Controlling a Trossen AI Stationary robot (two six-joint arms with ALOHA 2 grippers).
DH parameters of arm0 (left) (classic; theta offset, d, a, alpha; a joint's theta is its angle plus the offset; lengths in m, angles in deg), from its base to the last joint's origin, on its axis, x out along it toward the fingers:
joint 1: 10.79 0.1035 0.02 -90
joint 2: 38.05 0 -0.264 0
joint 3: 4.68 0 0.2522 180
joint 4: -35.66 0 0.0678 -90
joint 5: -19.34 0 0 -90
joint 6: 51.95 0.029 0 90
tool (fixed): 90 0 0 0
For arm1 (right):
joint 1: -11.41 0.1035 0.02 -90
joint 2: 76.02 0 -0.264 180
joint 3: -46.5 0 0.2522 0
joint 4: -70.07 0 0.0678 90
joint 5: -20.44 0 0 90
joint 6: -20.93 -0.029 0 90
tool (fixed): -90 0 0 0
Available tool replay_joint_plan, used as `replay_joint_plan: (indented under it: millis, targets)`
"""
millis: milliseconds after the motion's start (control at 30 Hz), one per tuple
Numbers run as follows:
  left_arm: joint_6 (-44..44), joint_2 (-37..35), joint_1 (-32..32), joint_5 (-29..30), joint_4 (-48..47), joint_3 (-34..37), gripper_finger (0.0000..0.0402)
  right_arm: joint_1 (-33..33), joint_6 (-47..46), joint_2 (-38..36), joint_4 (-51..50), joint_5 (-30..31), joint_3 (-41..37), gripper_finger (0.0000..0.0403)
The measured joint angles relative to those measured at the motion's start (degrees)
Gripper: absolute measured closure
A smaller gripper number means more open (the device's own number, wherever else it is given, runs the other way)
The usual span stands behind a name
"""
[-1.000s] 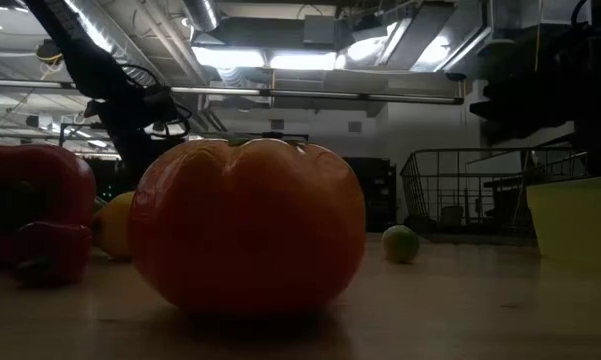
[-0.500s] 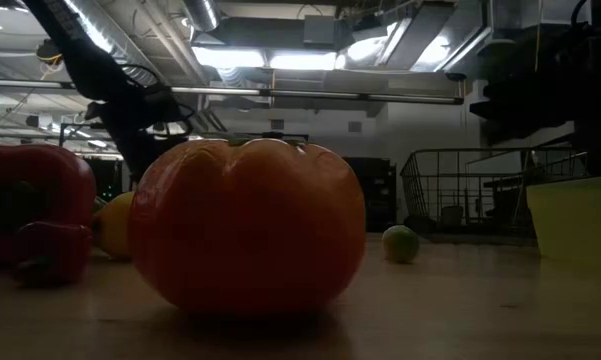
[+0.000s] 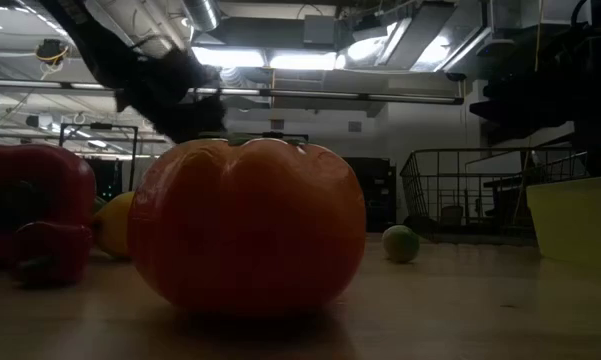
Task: Sort produce into baskets
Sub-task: Put the red apple into the wired basket
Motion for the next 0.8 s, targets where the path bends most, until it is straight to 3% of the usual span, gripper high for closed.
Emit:
replay_joint_plan:
  millis: [133,233,433,600,800]
  targets:
    - [-6.5,0.0,-6.9,0.5,13.5,-0.1,0.0056,0.0,0.0,0.0,0.0,0.0,0.0,0.0134]
    - [-8.9,0.0,-12.7,4.3,22.6,-0.1,0.0056,0.0,0.0,0.0,0.0,0.0,0.0,0.0134]
    - [-9.2,2.2,-22.9,13.4,30.3,-3.6,0.0055,0.0,0.0,0.0,0.0,0.0,0.0,0.0134]
    - [-8.6,10.2,-26.6,14.7,31.2,-13.4,0.0055,0.0,0.0,0.0,-0.4,0.0,0.0,0.0134]
    - [-9.0,23.4,-26.4,13.0,30.9,-29.0,0.0055,0.0,0.0,0.0,-0.6,-0.2,0.0,0.0134]
